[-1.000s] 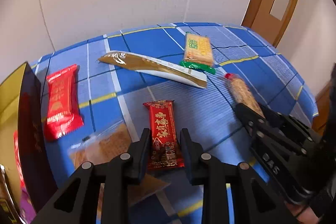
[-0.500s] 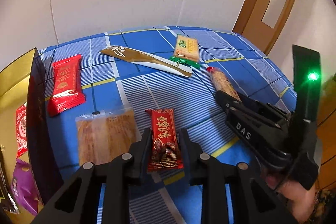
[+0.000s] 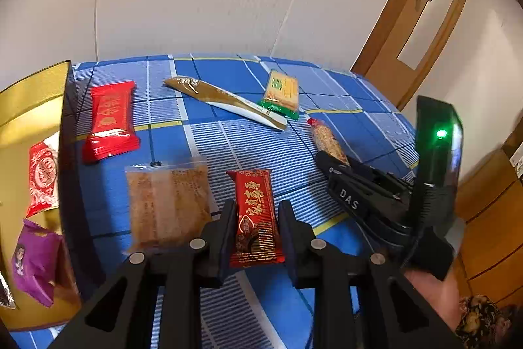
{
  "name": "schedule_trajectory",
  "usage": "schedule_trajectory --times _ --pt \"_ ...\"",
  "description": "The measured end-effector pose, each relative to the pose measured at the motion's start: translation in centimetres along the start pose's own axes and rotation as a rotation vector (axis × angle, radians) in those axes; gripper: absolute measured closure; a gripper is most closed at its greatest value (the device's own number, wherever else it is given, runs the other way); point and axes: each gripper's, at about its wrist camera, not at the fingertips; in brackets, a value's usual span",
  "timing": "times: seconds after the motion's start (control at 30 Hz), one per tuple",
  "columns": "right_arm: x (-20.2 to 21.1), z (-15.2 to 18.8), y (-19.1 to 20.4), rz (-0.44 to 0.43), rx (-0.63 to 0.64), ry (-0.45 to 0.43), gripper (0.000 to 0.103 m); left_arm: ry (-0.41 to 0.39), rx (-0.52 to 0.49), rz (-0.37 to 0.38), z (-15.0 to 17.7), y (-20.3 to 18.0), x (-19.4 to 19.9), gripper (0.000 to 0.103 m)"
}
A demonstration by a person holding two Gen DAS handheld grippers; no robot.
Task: Organize snacks
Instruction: 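Carry the dark red bar into the gold tray and open the left gripper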
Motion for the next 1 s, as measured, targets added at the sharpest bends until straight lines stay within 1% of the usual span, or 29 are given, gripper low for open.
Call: schedule_trajectory --times 0.3,0.5,0.7,0.8,1.0 --pt "0.0 0.0 0.0 0.001 0.001 -0.001 0.073 -0.076 0.057 0.005 0.2 1.6 3.4 0.077" --pt "0.0 0.0 0.0 0.003 0.006 -0.002 0.073 -0.139 0.116 -0.027 0.3 4.1 6.2 0.077" --pt "0.0 0.0 0.0 0.003 0.008 -0.002 0.073 -0.199 0.198 -0.1 0.6 8.2 8.9 0.077" --pt "0.0 0.0 0.0 0.003 0.01 -0.002 0.073 -0.219 0.241 -0.162 1.2 10.7 10.2 0.077" --pt "0.0 0.0 -0.1 0.003 0.011 -0.003 0.073 -0.212 0.312 -0.236 2.9 14.3 11.3 0.077"
Point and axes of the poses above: each gripper's, at about its wrist camera, not at the fingertips, and x roughly against the way its jaws point, y to its left, z to its underside, and after that the axes turned 6 degrees about -x, right-handed
